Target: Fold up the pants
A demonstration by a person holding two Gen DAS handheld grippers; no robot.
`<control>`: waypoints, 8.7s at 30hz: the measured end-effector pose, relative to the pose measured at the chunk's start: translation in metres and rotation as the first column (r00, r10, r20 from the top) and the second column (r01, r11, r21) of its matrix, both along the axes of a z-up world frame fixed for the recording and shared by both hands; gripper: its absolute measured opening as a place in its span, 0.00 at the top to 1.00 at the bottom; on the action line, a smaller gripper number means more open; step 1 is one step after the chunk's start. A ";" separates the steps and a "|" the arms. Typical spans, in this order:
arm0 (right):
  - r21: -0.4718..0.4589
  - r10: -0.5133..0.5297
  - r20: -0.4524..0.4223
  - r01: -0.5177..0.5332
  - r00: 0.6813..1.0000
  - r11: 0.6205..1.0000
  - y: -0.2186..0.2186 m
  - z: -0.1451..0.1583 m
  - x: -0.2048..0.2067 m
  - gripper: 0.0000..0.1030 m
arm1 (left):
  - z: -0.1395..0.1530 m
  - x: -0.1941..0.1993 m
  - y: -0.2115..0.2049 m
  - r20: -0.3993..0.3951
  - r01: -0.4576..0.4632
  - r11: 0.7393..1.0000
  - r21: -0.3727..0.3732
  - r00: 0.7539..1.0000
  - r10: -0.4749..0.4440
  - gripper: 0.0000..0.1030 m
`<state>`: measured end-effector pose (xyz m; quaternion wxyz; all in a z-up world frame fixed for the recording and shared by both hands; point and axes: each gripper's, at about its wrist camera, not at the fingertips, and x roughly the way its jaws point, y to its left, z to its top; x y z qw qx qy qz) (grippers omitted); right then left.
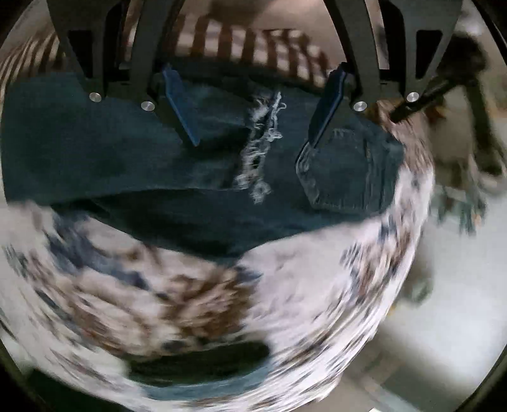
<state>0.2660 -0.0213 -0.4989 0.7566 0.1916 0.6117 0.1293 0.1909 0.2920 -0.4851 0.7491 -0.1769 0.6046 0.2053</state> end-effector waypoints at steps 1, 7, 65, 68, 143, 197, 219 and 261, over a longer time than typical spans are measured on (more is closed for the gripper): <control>0.013 -0.038 -0.025 0.038 0.999 0.999 -0.010 -0.003 -0.001 0.28 | -0.004 -0.001 0.008 0.017 -0.048 0.998 -0.043 0.999 0.049 0.00; -0.084 -0.055 -0.267 0.034 0.962 0.996 -0.015 -0.084 0.012 0.28 | -0.047 -0.012 0.041 0.056 -0.353 0.850 -0.390 0.913 0.405 0.00; 0.054 -0.200 -0.227 0.218 0.953 0.975 -0.152 -0.050 -0.029 0.28 | 0.106 0.044 -0.228 0.536 0.330 0.944 -0.004 0.798 -0.276 0.79; 0.023 -0.268 -0.227 0.280 0.936 0.960 -0.206 -0.047 -0.042 0.28 | 0.078 0.047 -0.310 0.464 0.475 0.879 0.033 0.772 -0.435 0.79; 0.203 -0.334 -0.433 0.451 0.837 0.869 -0.394 -0.098 -0.060 0.38 | -0.102 0.196 -0.247 -0.029 0.241 0.886 -0.397 0.961 -0.274 0.55; 0.460 -0.403 -0.429 0.579 0.809 0.673 -0.285 -0.154 -0.106 0.17 | -0.081 0.163 -0.242 0.160 0.388 0.788 -0.478 0.920 -0.357 0.23; 0.458 -0.458 -0.244 0.518 0.855 0.723 -0.246 -0.114 -0.077 0.57 | -0.065 0.114 -0.301 0.165 0.456 0.756 -0.469 0.886 -0.433 0.74; 0.455 -0.363 -0.179 0.404 0.914 0.793 -0.054 -0.169 0.414 0.34 | -0.062 0.546 -0.151 0.176 0.476 0.789 -0.388 0.879 -0.443 0.59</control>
